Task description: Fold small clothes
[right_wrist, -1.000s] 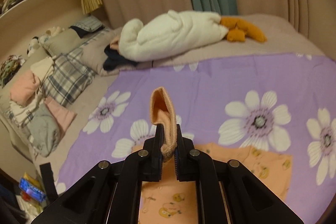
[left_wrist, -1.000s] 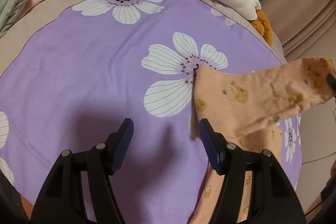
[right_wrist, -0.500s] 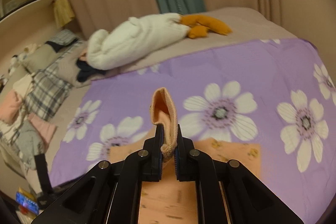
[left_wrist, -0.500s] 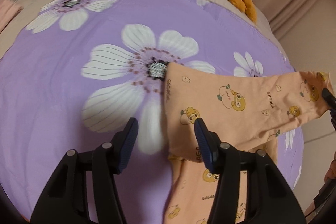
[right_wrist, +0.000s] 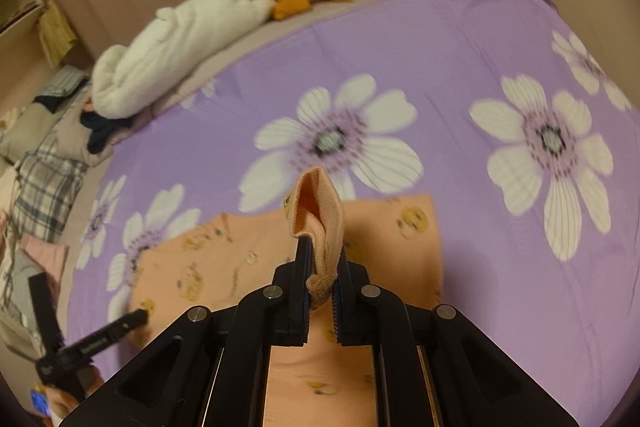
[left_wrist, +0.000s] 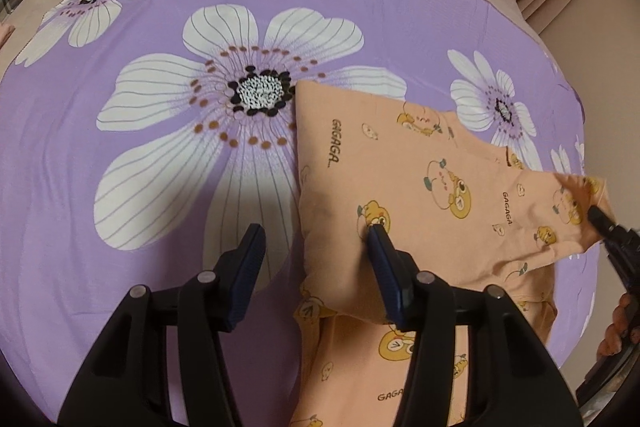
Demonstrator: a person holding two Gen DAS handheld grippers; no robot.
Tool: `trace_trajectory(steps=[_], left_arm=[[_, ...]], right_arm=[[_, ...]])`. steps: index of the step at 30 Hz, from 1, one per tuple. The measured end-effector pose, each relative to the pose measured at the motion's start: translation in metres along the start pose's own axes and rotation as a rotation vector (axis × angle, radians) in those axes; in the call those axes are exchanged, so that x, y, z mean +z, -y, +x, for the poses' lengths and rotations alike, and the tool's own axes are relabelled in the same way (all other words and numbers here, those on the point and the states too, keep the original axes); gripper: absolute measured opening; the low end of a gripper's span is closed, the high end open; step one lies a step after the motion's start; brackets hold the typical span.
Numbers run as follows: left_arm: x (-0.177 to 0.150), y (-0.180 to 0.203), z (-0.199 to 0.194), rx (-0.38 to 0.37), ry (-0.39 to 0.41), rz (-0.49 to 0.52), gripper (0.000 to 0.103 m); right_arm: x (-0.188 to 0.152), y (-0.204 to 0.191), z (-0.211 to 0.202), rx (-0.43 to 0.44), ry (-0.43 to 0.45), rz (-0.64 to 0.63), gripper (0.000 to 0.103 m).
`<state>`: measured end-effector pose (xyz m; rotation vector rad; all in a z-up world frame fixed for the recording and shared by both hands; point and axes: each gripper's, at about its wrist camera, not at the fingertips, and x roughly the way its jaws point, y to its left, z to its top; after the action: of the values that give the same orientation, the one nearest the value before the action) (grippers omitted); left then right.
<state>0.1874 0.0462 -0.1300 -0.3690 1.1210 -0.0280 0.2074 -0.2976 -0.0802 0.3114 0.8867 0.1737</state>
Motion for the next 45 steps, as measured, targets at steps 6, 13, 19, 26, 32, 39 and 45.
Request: trace_trajectory(steps=[6, 13, 19, 26, 32, 39, 45], left_arm=[[-0.002, 0.002, 0.010, 0.017, -0.015, 0.002, 0.053], [-0.002, 0.001, 0.013, 0.026, -0.021, 0.009, 0.055], [-0.003, 0.003, 0.014, 0.032, -0.019, 0.013, 0.056], [-0.003, 0.004, 0.015, 0.043, -0.018, 0.016, 0.056], [-0.004, 0.006, 0.017, 0.061, -0.014, 0.020, 0.056], [-0.003, 0.006, 0.016, 0.052, -0.015, 0.019, 0.056], [-0.007, 0.006, 0.013, 0.049, -0.013, 0.019, 0.056]], right_arm=[[-0.018, 0.024, 0.016, -0.010, -0.050, 0.066, 0.010], [-0.030, 0.040, 0.032, -0.038, -0.100, 0.099, 0.010], [-0.031, 0.045, 0.026, -0.048, -0.100, 0.107, 0.010], [-0.032, 0.053, 0.023, -0.125, -0.091, 0.089, 0.010], [-0.036, 0.062, 0.027, -0.115, -0.108, 0.108, 0.010], [-0.028, 0.067, 0.006, -0.111, -0.078, 0.124, 0.010], [-0.036, 0.059, 0.013, -0.022, -0.128, 0.141, 0.026]])
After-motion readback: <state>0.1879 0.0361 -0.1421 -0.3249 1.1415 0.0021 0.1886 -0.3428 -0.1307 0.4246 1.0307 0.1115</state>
